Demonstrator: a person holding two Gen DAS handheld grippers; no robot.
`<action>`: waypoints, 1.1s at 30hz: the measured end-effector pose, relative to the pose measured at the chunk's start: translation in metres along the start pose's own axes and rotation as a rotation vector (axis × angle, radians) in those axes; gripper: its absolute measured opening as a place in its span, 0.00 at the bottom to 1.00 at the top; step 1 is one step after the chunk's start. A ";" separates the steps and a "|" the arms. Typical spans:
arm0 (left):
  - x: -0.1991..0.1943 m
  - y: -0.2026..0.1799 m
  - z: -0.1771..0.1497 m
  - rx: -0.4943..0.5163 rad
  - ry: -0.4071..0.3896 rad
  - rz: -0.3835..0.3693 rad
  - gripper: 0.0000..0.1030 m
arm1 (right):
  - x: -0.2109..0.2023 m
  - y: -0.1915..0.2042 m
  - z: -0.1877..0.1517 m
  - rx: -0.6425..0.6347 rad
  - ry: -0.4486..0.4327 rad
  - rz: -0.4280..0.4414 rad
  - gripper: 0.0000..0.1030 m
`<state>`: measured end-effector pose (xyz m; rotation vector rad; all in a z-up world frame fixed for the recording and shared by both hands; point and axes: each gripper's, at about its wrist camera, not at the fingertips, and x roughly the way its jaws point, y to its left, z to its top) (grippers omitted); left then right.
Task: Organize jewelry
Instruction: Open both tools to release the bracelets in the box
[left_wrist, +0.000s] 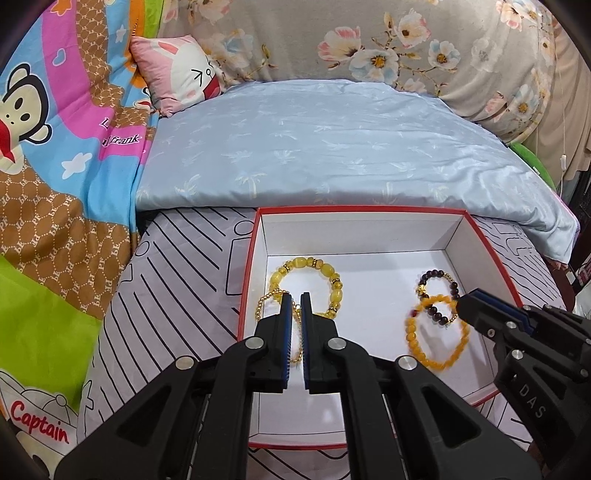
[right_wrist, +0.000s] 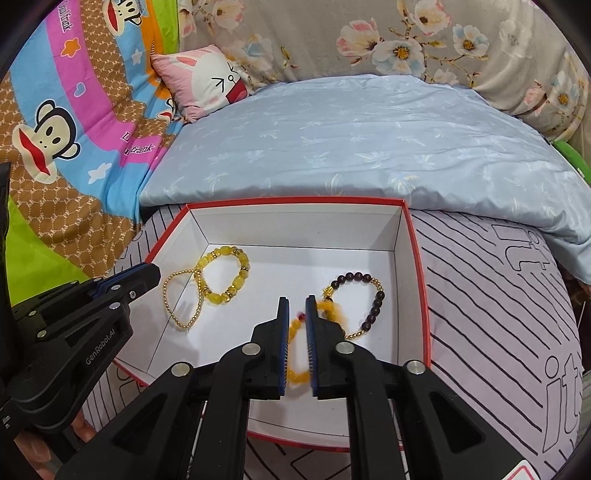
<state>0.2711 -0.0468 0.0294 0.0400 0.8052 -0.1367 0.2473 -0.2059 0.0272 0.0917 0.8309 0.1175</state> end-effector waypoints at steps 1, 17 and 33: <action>0.000 0.000 0.000 -0.002 0.001 0.006 0.07 | -0.001 0.000 0.000 -0.001 -0.005 -0.006 0.17; -0.036 0.024 -0.022 -0.052 -0.020 0.036 0.44 | -0.054 0.000 -0.025 -0.029 -0.042 -0.050 0.34; -0.071 0.032 -0.090 -0.074 0.063 -0.010 0.56 | -0.086 -0.011 -0.095 0.008 0.023 -0.086 0.34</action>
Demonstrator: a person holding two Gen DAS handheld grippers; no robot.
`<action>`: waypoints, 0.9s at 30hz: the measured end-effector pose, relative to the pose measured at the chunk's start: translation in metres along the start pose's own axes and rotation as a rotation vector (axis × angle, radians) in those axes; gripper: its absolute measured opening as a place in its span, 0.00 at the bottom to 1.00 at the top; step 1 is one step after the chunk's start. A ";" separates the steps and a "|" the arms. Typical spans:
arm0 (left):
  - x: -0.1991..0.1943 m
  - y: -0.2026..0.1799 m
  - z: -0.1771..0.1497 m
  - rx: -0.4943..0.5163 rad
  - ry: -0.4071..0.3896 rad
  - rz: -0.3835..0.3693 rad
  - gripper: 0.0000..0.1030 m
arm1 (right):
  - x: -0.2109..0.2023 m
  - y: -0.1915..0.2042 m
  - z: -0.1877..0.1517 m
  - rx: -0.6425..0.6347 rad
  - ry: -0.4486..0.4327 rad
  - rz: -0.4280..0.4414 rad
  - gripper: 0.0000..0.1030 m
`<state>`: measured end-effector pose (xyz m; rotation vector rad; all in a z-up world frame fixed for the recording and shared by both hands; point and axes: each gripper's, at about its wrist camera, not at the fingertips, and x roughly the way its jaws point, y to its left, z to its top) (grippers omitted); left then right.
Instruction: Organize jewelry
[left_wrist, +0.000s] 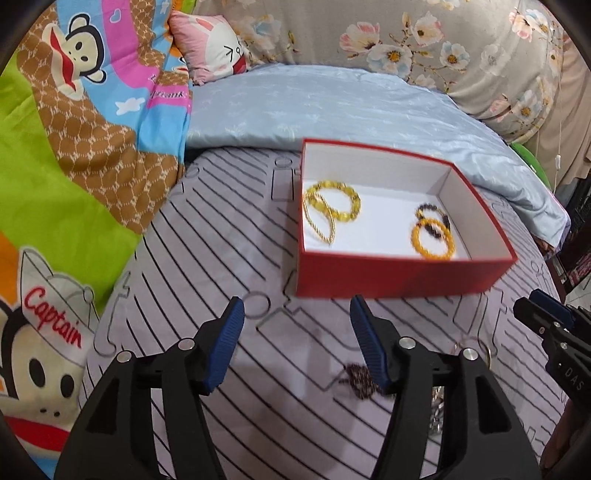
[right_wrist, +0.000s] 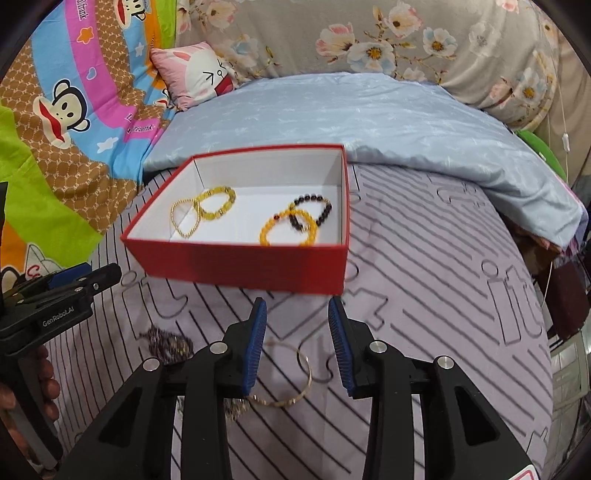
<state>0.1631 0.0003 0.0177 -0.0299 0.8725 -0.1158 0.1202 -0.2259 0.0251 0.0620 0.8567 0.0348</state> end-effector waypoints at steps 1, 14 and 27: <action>0.000 -0.002 -0.005 0.006 0.010 -0.005 0.56 | 0.000 -0.001 -0.004 0.004 0.007 0.003 0.34; 0.008 -0.024 -0.043 0.028 0.092 -0.064 0.64 | 0.010 -0.014 -0.041 0.061 0.085 0.008 0.34; 0.020 -0.028 -0.050 0.030 0.116 -0.061 0.66 | 0.031 -0.010 -0.043 0.047 0.126 0.022 0.21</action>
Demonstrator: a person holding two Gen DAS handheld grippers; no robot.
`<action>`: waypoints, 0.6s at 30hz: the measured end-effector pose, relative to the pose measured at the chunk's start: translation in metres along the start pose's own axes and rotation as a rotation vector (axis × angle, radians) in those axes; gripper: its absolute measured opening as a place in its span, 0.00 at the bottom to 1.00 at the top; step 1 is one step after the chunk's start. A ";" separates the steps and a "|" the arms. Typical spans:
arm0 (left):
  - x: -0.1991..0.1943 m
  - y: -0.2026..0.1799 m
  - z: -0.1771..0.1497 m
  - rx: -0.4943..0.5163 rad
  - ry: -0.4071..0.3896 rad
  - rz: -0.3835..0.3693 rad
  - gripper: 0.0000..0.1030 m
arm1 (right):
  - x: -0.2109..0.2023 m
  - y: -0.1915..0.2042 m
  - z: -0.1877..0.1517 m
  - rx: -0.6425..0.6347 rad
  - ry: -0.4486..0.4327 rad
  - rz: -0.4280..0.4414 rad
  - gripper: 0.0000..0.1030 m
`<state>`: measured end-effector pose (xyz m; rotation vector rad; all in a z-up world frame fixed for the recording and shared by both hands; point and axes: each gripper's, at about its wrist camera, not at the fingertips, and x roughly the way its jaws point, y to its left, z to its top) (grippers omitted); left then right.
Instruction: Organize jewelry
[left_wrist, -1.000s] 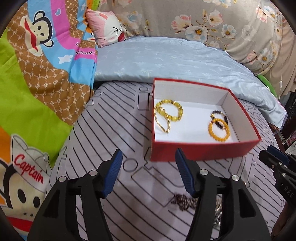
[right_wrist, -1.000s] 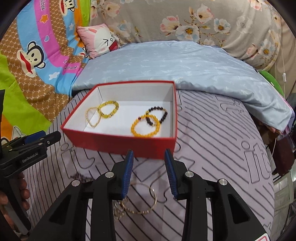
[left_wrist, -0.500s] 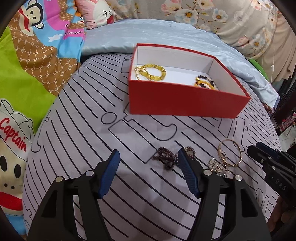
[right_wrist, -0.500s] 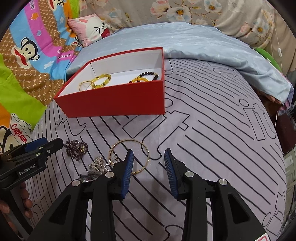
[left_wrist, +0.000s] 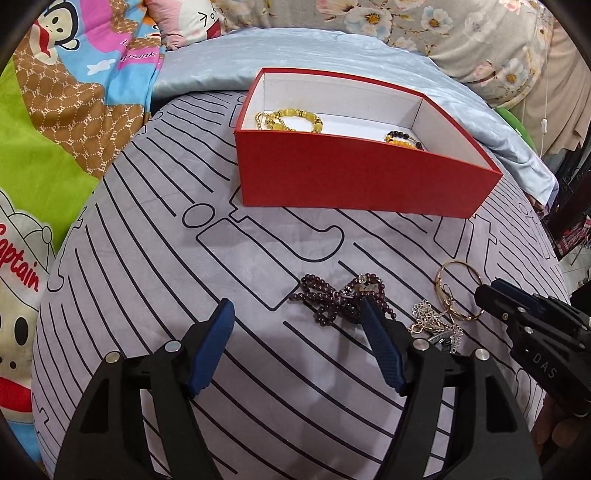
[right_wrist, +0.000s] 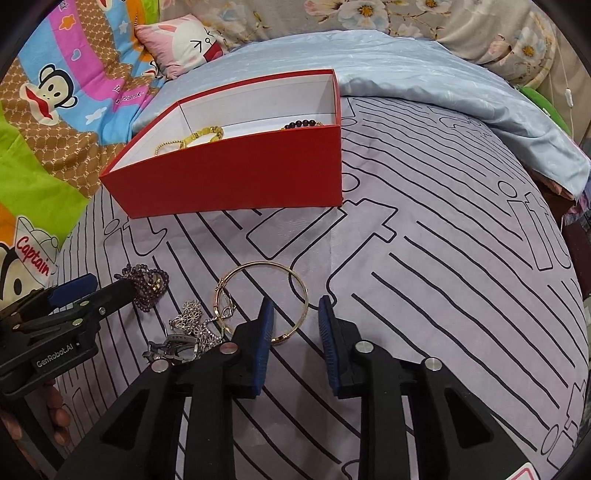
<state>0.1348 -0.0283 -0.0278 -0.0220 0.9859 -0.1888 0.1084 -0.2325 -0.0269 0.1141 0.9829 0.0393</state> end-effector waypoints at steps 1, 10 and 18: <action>0.000 0.000 0.000 0.001 0.001 0.000 0.66 | 0.001 0.000 0.000 -0.001 0.001 -0.002 0.19; 0.008 -0.001 0.002 0.000 -0.003 -0.009 0.66 | 0.008 0.001 0.006 -0.012 -0.003 -0.009 0.12; 0.005 0.004 0.006 -0.053 0.006 -0.088 0.66 | 0.009 -0.002 0.006 0.001 -0.006 -0.003 0.02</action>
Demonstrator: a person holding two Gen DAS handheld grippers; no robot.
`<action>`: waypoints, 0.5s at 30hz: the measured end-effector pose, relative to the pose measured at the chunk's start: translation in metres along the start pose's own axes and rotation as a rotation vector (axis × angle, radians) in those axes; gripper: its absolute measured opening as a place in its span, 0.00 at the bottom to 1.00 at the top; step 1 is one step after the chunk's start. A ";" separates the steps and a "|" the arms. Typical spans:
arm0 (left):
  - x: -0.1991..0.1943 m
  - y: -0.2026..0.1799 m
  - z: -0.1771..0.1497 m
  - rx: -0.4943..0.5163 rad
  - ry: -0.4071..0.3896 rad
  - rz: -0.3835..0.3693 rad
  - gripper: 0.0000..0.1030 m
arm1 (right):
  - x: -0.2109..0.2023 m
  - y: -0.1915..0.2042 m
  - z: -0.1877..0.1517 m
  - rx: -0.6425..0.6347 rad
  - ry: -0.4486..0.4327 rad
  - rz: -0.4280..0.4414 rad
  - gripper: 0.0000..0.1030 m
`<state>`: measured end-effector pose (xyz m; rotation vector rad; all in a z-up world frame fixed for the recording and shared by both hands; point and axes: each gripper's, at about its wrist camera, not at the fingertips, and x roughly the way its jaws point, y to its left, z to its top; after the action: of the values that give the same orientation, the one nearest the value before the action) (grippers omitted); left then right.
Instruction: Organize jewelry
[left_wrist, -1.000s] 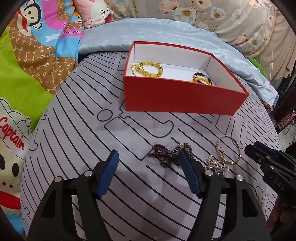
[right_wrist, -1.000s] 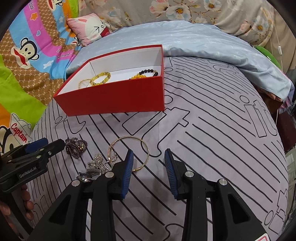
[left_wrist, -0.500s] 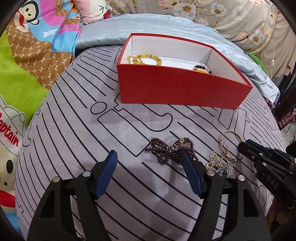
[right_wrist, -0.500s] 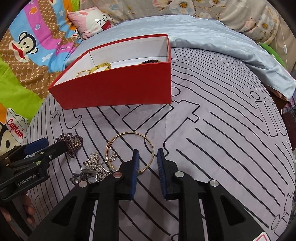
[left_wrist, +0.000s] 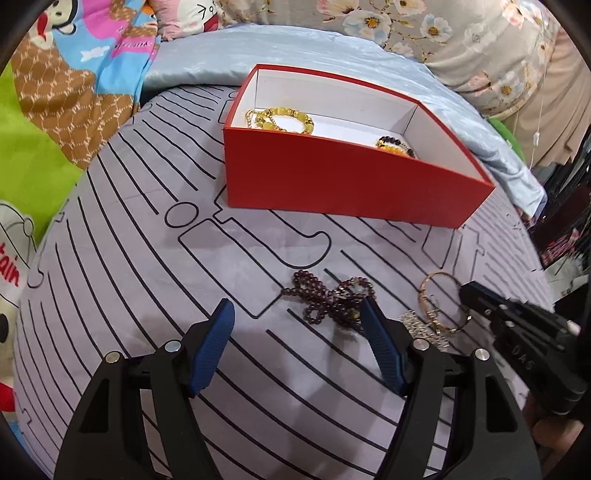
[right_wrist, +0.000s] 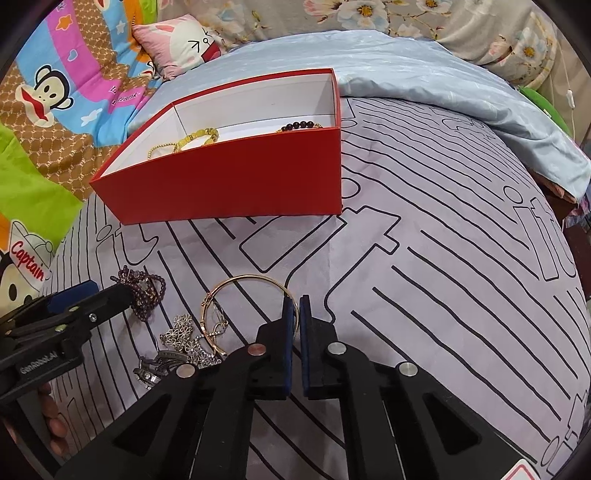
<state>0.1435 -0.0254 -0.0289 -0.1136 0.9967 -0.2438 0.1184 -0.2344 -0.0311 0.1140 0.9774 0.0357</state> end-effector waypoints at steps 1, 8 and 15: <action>-0.001 0.000 0.001 -0.008 0.000 -0.006 0.66 | 0.000 0.000 0.000 0.000 0.000 0.000 0.02; 0.004 -0.015 0.007 -0.033 0.008 -0.018 0.75 | 0.000 0.000 0.000 0.004 0.000 0.001 0.02; 0.013 -0.020 0.005 0.004 0.019 0.033 0.63 | 0.000 0.000 0.000 0.002 0.001 0.004 0.02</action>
<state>0.1511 -0.0485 -0.0324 -0.0907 1.0164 -0.2170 0.1183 -0.2343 -0.0313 0.1181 0.9781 0.0384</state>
